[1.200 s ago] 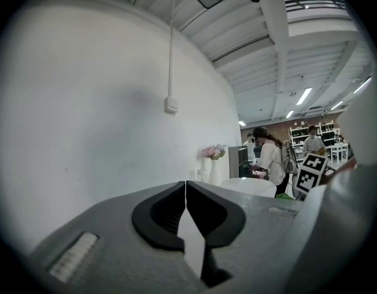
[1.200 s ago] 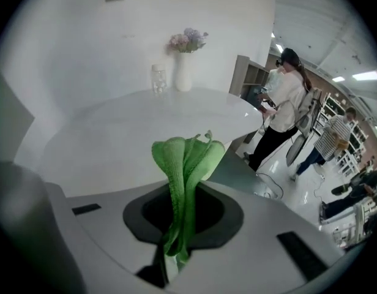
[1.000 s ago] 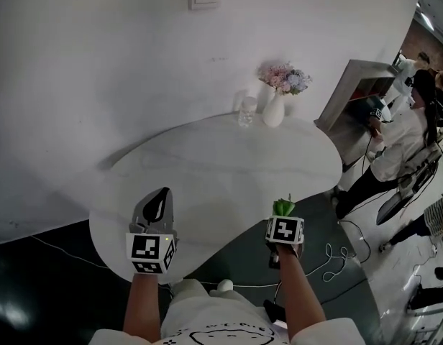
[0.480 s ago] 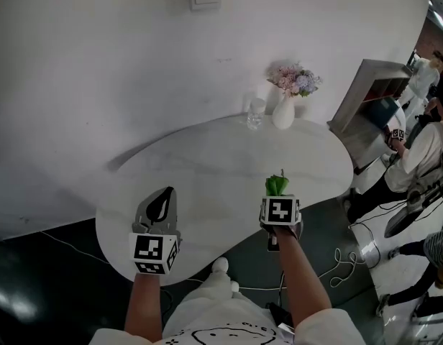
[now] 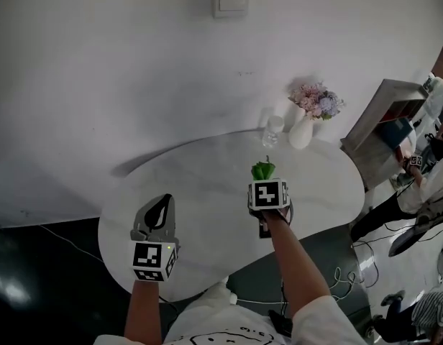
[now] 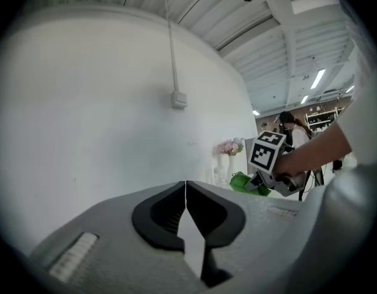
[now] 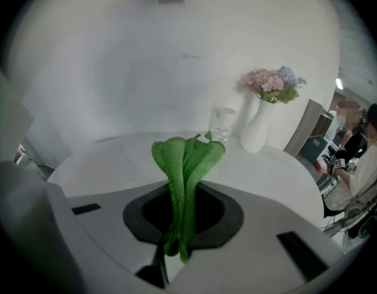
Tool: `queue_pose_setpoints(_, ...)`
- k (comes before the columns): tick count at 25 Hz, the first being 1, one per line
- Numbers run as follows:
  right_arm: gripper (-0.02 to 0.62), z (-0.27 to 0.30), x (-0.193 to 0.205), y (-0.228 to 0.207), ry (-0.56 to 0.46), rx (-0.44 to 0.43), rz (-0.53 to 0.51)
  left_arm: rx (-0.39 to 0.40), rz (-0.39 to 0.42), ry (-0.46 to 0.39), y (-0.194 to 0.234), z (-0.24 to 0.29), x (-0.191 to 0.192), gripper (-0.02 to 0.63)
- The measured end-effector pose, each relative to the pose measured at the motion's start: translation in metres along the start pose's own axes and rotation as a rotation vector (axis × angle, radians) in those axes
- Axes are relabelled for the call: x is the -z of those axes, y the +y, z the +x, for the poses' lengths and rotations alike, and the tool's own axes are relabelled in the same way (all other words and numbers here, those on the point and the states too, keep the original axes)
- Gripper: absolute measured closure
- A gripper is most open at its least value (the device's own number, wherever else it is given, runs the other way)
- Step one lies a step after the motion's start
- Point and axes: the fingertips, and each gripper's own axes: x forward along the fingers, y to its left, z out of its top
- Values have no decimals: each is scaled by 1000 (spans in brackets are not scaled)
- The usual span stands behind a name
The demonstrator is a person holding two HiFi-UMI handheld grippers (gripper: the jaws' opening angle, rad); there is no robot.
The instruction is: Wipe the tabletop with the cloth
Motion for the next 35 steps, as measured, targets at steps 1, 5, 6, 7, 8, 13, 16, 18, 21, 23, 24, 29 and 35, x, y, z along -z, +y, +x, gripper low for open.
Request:
queue_pose_setpoints(1,552,9,-9,5,5,-7,-12,-9,-5,8,6,3,3,586)
queue_pose_setpoints(5,552,43,-43,26,18,-34,-41,-34,-24,38,29,19,15,586)
queue_pose_setpoints(6,552,52,-50,32,24,-41,-49,-37,-30,42,34,23,18,586)
queue_pose_setpoints(7,552,60,-56,37,31,-47,-57,-39,-36,46,38,27,20,586)
queue_pose_setpoints(8,552,69,-61,42,38,-52,-66,-40,-42,49,42,32,24,586)
queue_pose_setpoints(13,552,112,-87,68,34,-120,-86,-48,-64,72,61,51,44,586)
queue_pose_setpoints(16,552,138,-97,77,39,-151,-64,-48,-77,85,70,61,54,586)
queue_pose_setpoints(18,552,152,-101,83,39,-173,-47,-44,-81,96,73,65,61,586)
queue_pose_setpoints(21,552,173,-106,89,41,-184,-35,-41,-80,110,77,70,69,586)
queue_pose_setpoints(23,552,187,-109,91,52,-179,-41,-46,-81,121,79,71,75,586)
queue_pose_setpoints(24,552,194,-110,93,59,-178,-46,-50,-84,128,81,71,79,586)
queue_pose_setpoints(29,552,224,-115,101,96,-187,-59,-83,-86,162,88,69,88,586)
queue_pose_setpoints(35,552,251,-108,110,162,-206,-80,-141,-76,197,96,62,92,586)
